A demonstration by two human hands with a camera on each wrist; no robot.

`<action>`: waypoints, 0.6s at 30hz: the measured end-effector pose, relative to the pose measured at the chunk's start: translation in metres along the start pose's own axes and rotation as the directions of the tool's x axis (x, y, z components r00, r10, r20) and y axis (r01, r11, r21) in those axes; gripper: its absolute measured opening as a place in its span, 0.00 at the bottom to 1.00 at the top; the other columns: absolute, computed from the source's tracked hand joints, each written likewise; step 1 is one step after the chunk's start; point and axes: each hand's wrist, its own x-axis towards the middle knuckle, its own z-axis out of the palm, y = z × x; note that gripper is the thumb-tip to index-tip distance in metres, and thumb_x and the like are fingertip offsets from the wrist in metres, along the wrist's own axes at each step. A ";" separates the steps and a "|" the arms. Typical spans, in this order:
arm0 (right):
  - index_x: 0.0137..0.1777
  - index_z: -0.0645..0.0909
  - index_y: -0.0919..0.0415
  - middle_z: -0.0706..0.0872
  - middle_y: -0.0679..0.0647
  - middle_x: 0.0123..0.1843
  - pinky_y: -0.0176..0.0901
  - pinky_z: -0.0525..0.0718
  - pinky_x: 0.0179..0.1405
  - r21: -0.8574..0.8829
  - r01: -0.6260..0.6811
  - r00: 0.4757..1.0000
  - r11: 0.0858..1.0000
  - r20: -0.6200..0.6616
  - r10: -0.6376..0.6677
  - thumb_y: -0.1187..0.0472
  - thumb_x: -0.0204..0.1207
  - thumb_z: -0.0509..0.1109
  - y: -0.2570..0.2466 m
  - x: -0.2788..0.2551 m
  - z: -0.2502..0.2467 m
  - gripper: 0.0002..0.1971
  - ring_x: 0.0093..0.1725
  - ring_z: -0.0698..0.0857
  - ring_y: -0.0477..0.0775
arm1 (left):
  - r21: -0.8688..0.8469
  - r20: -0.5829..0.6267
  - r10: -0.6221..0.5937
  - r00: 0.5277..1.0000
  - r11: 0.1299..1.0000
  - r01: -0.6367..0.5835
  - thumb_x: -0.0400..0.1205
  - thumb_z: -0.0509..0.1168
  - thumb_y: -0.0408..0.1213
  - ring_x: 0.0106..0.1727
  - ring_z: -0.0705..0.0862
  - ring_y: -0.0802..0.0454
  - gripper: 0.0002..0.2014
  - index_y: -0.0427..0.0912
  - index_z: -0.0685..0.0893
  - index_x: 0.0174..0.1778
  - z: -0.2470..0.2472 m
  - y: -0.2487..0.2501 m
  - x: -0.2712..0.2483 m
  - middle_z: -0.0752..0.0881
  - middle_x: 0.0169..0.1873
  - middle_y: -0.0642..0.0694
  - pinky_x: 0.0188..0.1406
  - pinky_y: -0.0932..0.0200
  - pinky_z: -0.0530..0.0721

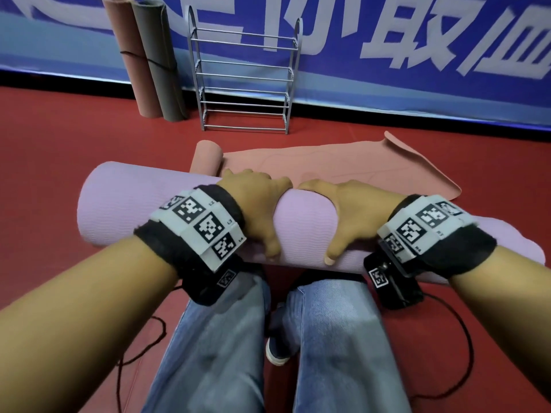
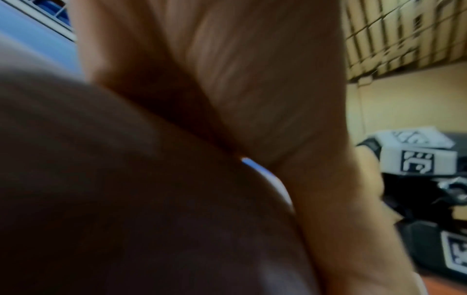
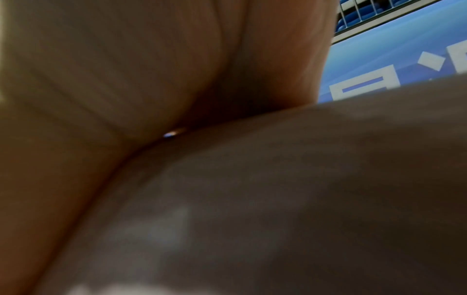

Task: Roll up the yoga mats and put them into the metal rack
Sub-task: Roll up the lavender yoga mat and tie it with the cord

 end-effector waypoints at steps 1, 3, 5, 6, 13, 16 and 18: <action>0.77 0.60 0.34 0.84 0.46 0.53 0.44 0.83 0.55 0.014 0.006 1.000 1.000 0.029 -0.006 0.49 0.44 0.91 0.001 -0.004 -0.005 0.61 0.52 0.83 0.51 | 0.000 0.025 0.011 1.000 1.000 -0.012 0.55 0.82 0.60 0.55 0.79 0.47 0.48 0.54 0.69 0.69 -0.006 0.002 -0.001 0.82 0.53 0.49 0.61 0.41 0.77; 0.77 0.59 0.33 0.84 0.47 0.55 0.45 0.84 0.57 0.022 0.002 0.998 1.000 0.069 -0.004 0.48 0.43 0.91 0.000 -0.007 -0.006 0.61 0.54 0.83 0.51 | -0.005 0.068 0.024 0.997 1.000 -0.024 0.55 0.82 0.60 0.57 0.80 0.46 0.49 0.54 0.69 0.70 -0.008 0.003 -0.001 0.82 0.56 0.48 0.59 0.46 0.75; 0.78 0.58 0.32 0.84 0.48 0.57 0.48 0.84 0.60 0.012 -0.012 0.994 1.000 0.104 0.011 0.45 0.42 0.91 -0.002 -0.002 0.002 0.63 0.56 0.83 0.53 | -0.008 0.099 0.012 0.995 1.000 -0.011 0.55 0.83 0.60 0.64 0.78 0.45 0.52 0.54 0.66 0.74 0.001 0.004 -0.001 0.79 0.61 0.47 0.65 0.38 0.71; 0.78 0.57 0.32 0.84 0.48 0.59 0.49 0.83 0.62 0.011 -0.015 0.992 1.000 0.127 0.013 0.43 0.40 0.90 -0.001 0.003 0.007 0.65 0.58 0.83 0.54 | 0.008 0.107 -0.006 0.994 1.000 0.006 0.56 0.82 0.61 0.68 0.75 0.43 0.54 0.55 0.63 0.76 0.008 0.004 -0.001 0.77 0.65 0.47 0.70 0.30 0.66; 0.76 0.57 0.31 0.81 0.44 0.66 0.50 0.81 0.67 0.089 -0.008 0.983 0.996 0.181 -0.009 0.38 0.29 0.88 0.005 0.025 0.018 0.69 0.65 0.81 0.50 | 0.107 0.035 -0.039 0.999 0.994 0.035 0.56 0.81 0.61 0.75 0.66 0.39 0.67 0.61 0.41 0.82 0.041 0.007 -0.007 0.68 0.73 0.45 0.71 0.17 0.52; 0.79 0.57 0.35 0.78 0.45 0.68 0.53 0.79 0.68 0.081 0.016 0.990 0.997 0.136 -0.027 0.38 0.33 0.86 0.004 0.023 0.020 0.68 0.67 0.78 0.51 | 0.067 0.023 -0.032 0.999 0.997 0.030 0.54 0.82 0.59 0.68 0.72 0.41 0.63 0.63 0.50 0.80 0.036 0.004 -0.002 0.74 0.67 0.48 0.70 0.26 0.64; 0.82 0.50 0.35 0.73 0.47 0.71 0.60 0.75 0.70 -0.011 -0.014 0.996 1.000 0.090 0.015 0.35 0.38 0.85 0.002 0.017 0.022 0.69 0.70 0.73 0.55 | -0.002 0.050 -0.020 0.999 1.000 0.021 0.53 0.83 0.56 0.63 0.75 0.44 0.59 0.63 0.56 0.78 0.030 -0.002 0.006 0.76 0.63 0.50 0.64 0.35 0.70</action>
